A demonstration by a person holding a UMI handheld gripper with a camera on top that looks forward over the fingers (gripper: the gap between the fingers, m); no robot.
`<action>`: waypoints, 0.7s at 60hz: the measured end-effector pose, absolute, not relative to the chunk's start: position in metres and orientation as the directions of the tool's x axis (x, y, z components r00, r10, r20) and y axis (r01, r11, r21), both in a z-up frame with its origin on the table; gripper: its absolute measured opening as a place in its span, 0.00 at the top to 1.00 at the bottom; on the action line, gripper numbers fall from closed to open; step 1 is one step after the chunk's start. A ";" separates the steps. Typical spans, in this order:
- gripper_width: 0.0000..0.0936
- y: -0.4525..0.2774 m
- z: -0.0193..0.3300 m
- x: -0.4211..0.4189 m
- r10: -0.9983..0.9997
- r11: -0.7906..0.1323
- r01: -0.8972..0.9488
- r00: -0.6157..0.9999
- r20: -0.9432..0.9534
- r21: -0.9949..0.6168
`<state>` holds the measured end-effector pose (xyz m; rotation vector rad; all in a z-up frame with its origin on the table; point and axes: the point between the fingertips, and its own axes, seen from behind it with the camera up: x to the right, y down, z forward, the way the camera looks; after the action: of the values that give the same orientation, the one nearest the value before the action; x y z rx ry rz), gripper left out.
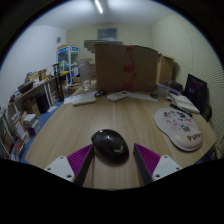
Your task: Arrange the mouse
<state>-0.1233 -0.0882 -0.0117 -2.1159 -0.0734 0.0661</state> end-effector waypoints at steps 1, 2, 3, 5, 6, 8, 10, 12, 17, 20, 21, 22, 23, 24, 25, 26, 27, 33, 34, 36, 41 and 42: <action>0.12 -0.084 -0.012 -0.123 0.079 -0.517 0.026 0.997 -0.017 -0.856; 0.12 -0.080 -0.012 -0.123 0.077 -0.515 0.024 0.997 -0.018 -0.857; 0.12 -0.076 -0.012 -0.122 0.075 -0.513 0.022 0.997 -0.019 -0.858; 0.12 -0.068 -0.012 -0.121 0.068 -0.509 0.018 0.997 -0.020 -0.861; 0.13 -0.065 -0.012 -0.121 0.066 -0.507 0.016 0.998 -0.020 -0.862; 0.13 -0.058 -0.012 -0.121 0.063 -0.504 0.015 0.998 -0.020 -0.864; 0.15 -0.051 -0.012 -0.120 0.057 -0.502 0.012 0.998 -0.019 -0.865; 0.18 -0.046 -0.012 -0.119 0.045 -0.502 0.004 0.999 -0.021 -0.865; 0.36 -0.037 -0.012 -0.116 0.003 -0.499 -0.011 1.000 -0.015 -0.866; 0.40 -0.036 -0.013 -0.115 -0.019 -0.501 -0.016 1.000 -0.008 -0.866; 0.42 -0.036 -0.013 -0.115 -0.021 -0.500 -0.013 1.000 -0.003 -0.866; 0.44 -0.036 -0.015 -0.114 -0.022 -0.506 -0.011 1.000 0.001 -0.862; 0.46 -0.036 -0.015 -0.114 -0.025 -0.513 -0.011 1.000 0.002 -0.858; 0.48 -0.036 -0.016 -0.115 -0.030 -0.522 -0.015 1.000 0.000 -0.853; 0.50 -0.037 -0.016 -0.115 -0.035 -0.532 -0.023 0.999 -0.005 -0.846; 0.52 -0.038 -0.016 -0.116 -0.038 -0.541 -0.030 0.999 -0.011 -0.841; 0.51 -0.038 -0.016 -0.116 -0.040 -0.549 -0.032 0.999 -0.011 -0.835; 0.60 -0.041 -0.015 -0.118 -0.037 -0.568 -0.020 0.999 0.002 -0.823; 0.60 -0.043 -0.014 -0.119 -0.037 -0.572 -0.021 0.999 0.000 -0.820; 0.60 -0.049 -0.011 -0.123 -0.023 -0.581 -0.012 1.000 0.001 -0.814; 0.60 -0.057 0.025 -0.138 0.055 -0.526 0.031 0.998 0.002 -0.850; 0.60 -0.056 0.036 -0.138 0.066 -0.509 0.043 0.998 0.010 -0.860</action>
<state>-0.1380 -0.0564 0.0364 -2.1053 -0.0756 0.0286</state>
